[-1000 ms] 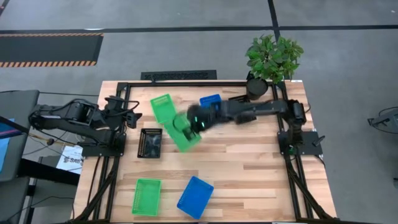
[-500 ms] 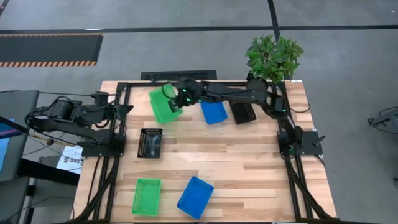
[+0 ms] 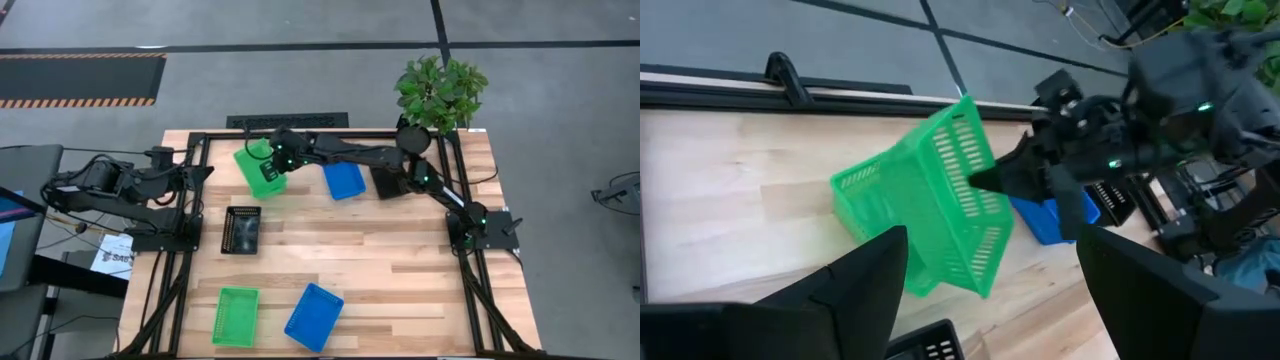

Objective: Stack baskets by color
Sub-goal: Stack the middle green bin on top of the top green bin

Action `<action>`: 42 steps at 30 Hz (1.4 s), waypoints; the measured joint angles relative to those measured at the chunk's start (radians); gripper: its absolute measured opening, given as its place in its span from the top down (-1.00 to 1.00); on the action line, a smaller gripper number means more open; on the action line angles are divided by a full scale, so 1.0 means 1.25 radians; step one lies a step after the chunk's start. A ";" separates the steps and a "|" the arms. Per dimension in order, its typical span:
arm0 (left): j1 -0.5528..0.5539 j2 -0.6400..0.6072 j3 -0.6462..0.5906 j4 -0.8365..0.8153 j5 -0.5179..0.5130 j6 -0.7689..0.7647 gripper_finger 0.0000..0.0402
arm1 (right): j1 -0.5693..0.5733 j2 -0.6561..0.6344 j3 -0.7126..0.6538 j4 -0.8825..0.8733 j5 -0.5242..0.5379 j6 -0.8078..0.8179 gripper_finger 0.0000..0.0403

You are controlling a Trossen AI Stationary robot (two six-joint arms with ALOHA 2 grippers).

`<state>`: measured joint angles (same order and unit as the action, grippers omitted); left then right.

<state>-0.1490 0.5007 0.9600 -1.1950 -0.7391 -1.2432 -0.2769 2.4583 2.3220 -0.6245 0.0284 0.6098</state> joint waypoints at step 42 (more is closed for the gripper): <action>0.000 0.003 0.000 -0.002 -0.005 0.022 -0.39 | 0.007 0.006 0.024 -0.288 0.038 -0.160 0.94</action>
<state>-0.1490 0.5041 0.9600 -1.1980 -0.7453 -1.2160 -0.2686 2.4657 2.3514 -0.9844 0.0759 0.4104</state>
